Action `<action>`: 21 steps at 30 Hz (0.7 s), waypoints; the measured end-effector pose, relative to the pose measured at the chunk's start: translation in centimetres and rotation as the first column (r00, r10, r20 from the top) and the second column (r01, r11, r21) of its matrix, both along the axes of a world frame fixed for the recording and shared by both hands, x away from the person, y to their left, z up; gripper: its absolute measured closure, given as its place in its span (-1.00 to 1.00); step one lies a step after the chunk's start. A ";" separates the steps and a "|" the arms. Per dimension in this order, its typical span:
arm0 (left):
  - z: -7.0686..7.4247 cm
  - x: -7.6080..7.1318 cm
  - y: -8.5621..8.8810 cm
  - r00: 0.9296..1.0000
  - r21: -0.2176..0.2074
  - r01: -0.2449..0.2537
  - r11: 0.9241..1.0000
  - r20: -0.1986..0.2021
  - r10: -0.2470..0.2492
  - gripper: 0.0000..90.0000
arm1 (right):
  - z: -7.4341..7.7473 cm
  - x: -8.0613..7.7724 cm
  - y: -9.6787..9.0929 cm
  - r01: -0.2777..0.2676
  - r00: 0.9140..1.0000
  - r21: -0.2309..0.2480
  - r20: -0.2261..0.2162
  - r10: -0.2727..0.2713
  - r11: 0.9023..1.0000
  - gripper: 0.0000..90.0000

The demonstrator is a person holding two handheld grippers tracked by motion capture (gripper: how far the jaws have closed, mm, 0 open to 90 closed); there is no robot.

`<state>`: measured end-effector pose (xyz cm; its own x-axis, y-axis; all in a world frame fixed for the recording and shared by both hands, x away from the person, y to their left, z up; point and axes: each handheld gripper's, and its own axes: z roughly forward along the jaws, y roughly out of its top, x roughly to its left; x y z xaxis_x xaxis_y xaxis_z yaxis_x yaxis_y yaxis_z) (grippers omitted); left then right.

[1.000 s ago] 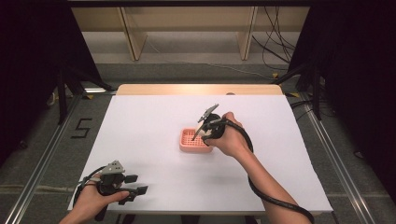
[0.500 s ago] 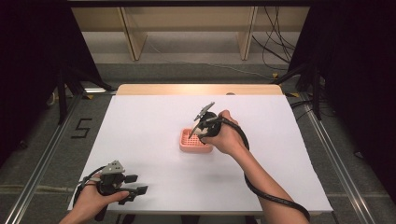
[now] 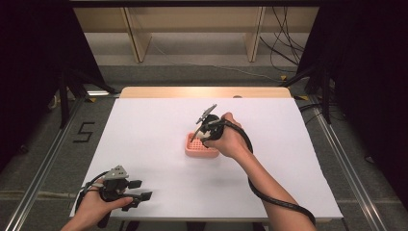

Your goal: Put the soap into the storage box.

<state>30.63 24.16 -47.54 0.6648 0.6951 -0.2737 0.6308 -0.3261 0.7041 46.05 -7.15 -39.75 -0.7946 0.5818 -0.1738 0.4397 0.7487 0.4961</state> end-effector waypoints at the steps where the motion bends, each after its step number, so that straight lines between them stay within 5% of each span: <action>1: 0.0 0.0 0.0 1.000 0.000 0.000 1.000 0.000 0.000 -0.26 | 0.0 0.0 0.1 0.005 1.000 0.004 -0.008 -0.005 1.000 0.12; 21: 0.0 0.0 0.0 1.000 -0.002 0.000 1.000 -0.001 0.000 -0.26 | -0.5 0.7 0.9 -0.020 1.000 -0.020 -0.023 0.020 1.000 0.12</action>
<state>30.63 24.15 -47.55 0.6649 0.6944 -0.2753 0.6312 -0.3251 0.7042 46.79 -6.21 -40.26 -0.8101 0.5621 -0.1668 0.4356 0.7674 0.4705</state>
